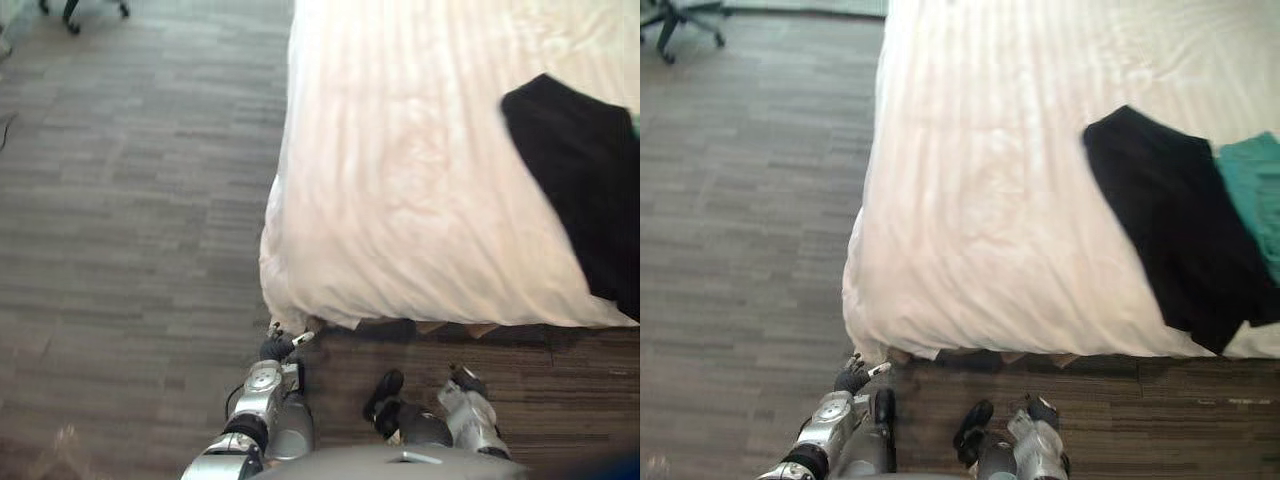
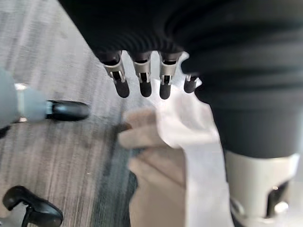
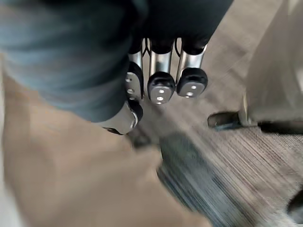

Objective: Tidy the bed and pick cloth on bed and put in laundry

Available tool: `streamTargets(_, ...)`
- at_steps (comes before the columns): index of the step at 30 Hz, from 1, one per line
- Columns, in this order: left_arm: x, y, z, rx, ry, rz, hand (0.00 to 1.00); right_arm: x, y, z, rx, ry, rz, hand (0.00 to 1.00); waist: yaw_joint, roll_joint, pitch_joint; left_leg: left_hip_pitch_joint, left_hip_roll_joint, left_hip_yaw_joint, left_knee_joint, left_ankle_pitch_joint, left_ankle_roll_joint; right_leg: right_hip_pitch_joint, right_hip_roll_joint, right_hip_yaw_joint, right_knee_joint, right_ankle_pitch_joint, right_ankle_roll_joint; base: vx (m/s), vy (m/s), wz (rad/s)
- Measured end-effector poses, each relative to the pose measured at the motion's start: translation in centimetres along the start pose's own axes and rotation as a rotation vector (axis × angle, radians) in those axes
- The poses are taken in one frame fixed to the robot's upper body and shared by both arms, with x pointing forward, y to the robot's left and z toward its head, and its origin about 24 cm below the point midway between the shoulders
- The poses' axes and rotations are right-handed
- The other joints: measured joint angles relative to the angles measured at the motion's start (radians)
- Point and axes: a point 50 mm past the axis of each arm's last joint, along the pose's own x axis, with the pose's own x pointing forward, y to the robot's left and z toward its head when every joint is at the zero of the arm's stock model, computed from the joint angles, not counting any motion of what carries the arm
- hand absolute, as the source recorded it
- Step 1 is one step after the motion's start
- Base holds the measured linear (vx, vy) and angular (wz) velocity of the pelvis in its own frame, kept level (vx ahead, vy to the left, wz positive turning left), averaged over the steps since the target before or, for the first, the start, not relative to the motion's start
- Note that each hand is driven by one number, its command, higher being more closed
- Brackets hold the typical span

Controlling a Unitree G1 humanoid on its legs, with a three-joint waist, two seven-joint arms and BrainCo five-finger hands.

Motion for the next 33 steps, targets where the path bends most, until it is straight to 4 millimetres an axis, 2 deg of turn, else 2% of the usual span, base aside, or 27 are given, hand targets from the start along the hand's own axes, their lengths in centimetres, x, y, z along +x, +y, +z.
streamTargets(2, 0.0, 0.3, -0.5, -0.003, 0.026, 0.009, 0.0, 0.4, -0.2, 1.1, 0.029, -0.023, -0.009, 1.0, -0.015, 0.004, -0.008, 0.03, -0.002, 0.026, -0.008, 0.0, 0.0, 0.031, 0.016, 0.03, -0.049, 0.033, 0.002, 0.06, 0.032, -0.35)
streamTargets(4, -0.2, 1.2, -1.4, 0.007, 0.055, 0.017, 0.0, 0.7, 0.7, 3.0, 0.037, -0.073, 0.019, 1.0, -0.036, 0.005, -0.016, 0.057, -0.009, 0.039, -0.016, 0.0, 0.0, 0.062, 0.025, 0.049, -0.101, 0.065, 0.003, 0.04, 0.048, -0.29)
streamTargets(6, -0.4, 2.2, -2.1, 0.017, 0.072, 0.039, 0.0, 0.7, 2.7, 6.1, 0.065, -0.17, 0.084, 1.0, -0.048, 0.0, -0.019, 0.073, -0.019, 0.054, -0.017, -0.002, 0.002, 0.088, 0.033, 0.078, -0.159, 0.102, 0.007, 0.01, 0.057, -0.35)
streamTargets(7, -0.6, 2.6, -2.4, 0.023, 0.081, 0.048, 0.0, 0.3, 4.1, 8.6, 0.074, -0.261, 0.138, 1.0, -0.051, 0.002, -0.018, 0.078, -0.025, 0.06, -0.017, -0.004, 0.006, 0.092, 0.033, 0.093, -0.181, 0.12, 0.009, -0.02, 0.069, -0.33)
streamTargets(9, -0.9, 3.5, -3.3, 0.036, 0.103, 0.066, 0.0, -1.0, 6.8, 12.4, 0.061, -0.411, 0.246, 1.0, -0.052, 0.002, -0.017, 0.089, -0.029, 0.076, -0.016, -0.012, 0.015, 0.091, 0.033, 0.115, -0.181, 0.129, 0.009, -0.03, 0.067, -0.3)
streamTargets(10, -1.0, 3.7, -3.5, 0.038, 0.107, 0.07, 0.0, -1.4, 7.5, 13.0, 0.058, -0.44, 0.273, 1.0, -0.052, 0.002, -0.017, 0.094, -0.032, 0.076, -0.016, -0.017, 0.015, 0.092, 0.035, 0.12, -0.181, 0.13, 0.009, -0.03, 0.059, -0.26)
streamTargets(11, -1.2, 4.0, -3.9, 0.044, 0.12, 0.077, 0.0, -2.5, 9.0, 14.5, 0.054, -0.511, 0.337, 1.0, -0.052, 0.002, -0.017, 0.1, -0.032, 0.077, -0.016, -0.025, 0.016, 0.092, 0.037, 0.132, -0.186, 0.134, 0.01, -0.03, 0.043, -0.18)
streamTargets(13, -1.4, 4.1, -4.4, 0.052, 0.132, 0.078, 0.0, -4.4, 11.3, 16.2, 0.026, -0.611, 0.448, 1.0, -0.053, 0.0, -0.015, 0.099, -0.036, 0.077, -0.016, -0.029, 0.02, 0.087, 0.034, 0.141, -0.186, 0.14, 0.011, -0.04, 0.052, -0.14)
streamTargets(16, -1.6, 4.0, -4.8, 0.069, 0.142, 0.07, 0.0, -7.7, 15.1, 17.6, -0.009, -0.722, 0.647, 1.0, -0.051, -0.001, -0.006, 0.095, -0.05, 0.076, -0.017, -0.031, 0.03, 0.078, 0.023, 0.151, -0.187, 0.15, 0.018, -0.04, 0.06, -0.06)
streamTargets(18, -1.2, 3.7, -4.0, 0.072, 0.118, 0.062, 0.0, -10.8, 18.4, 19.0, -0.015, -0.805, 0.799, 1.0, -0.049, 0.003, 0.048, 0.082, -0.064, 0.067, -0.018, -0.024, 0.04, 0.066, 0.009, 0.15, -0.187, 0.156, 0.025, -0.07, 0.054, 0.07)
streamTargets(20, -0.9, 3.2, -3.1, 0.089, 0.093, 0.045, 0.0, -13.4, 20.7, 20.4, -0.02, -0.882, 0.905, 1.0, -0.049, 0.01, 0.086, 0.032, -0.07, 0.046, -0.012, -0.012, 0.053, 0.03, -0.005, 0.138, -0.186, 0.177, 0.022, -0.09, 0.051, 0.26)
streamTargets(22, -0.4, 2.8, -2.0, 0.093, 0.057, 0.034, 0.0, -16.4, 23.0, 22.4, 0.017, -0.949, 0.998, 1.0, -0.04, 0.019, 0.163, 0.006, -0.082, 0.03, -0.009, 0.007, 0.064, 0.015, -0.011, 0.125, -0.181, 0.199, 0.015, -0.07, 0.054, 0.3)
streamTargets(24, -0.1, 2.4, -0.8, 0.095, 0.023, 0.028, 0.0, -20.3, 25.2, 25.0, 0.038, -1.055, 1.088, 1.0, -0.022, 0.031, 0.229, -0.053, -0.091, 0.016, 0.01, 0.019, 0.075, -0.029, -0.023, 0.113, -0.181, 0.219, 0.008, -0.07, 0.066, 0.23)
streamTargets(26, 0.1, 2.3, -0.3, 0.093, 0.003, 0.031, 0.0, -22.5, 26.2, 26.5, 0.056, -1.118, 1.122, 1.0, -0.01, 0.045, 0.262, -0.091, -0.099, 0.004, 0.016, 0.028, 0.082, -0.056, -0.031, 0.104, -0.181, 0.233, 0.002, -0.02, 0.055, 0.23)
streamTargets(28, 0.2, 2.2, 0.3, 0.089, -0.018, 0.035, 0.0, -23.9, 26.6, 27.7, 0.103, -1.154, 1.125, 1.0, 0.005, 0.061, 0.285, -0.133, -0.108, -0.007, 0.025, 0.032, 0.089, -0.088, -0.04, 0.104, -0.181, 0.242, 0.006, 0.0, 0.072, 0.21)
streamTargets(31, 0.3, 2.1, 0.7, 0.08, -0.043, 0.036, 0.0, -23.0, 26.7, 28.3, 0.168, -1.101, 1.077, 1.0, 0.02, 0.078, 0.297, -0.186, -0.121, -0.006, 0.029, 0.037, 0.096, -0.139, -0.055, 0.111, -0.181, 0.256, 0.012, 0.02, 0.078, 0.07)
streamTargets(33, 0.3, 2.1, 0.9, 0.075, -0.056, 0.038, 0.0, -21.4, 26.3, 28.2, 0.217, -1.044, 1.036, 1.0, 0.023, 0.087, 0.307, -0.223, -0.132, 0.0, 0.038, 0.037, 0.096, -0.175, -0.066, 0.134, -0.18, 0.268, 0.012, 0.03, 0.091, 0.0)
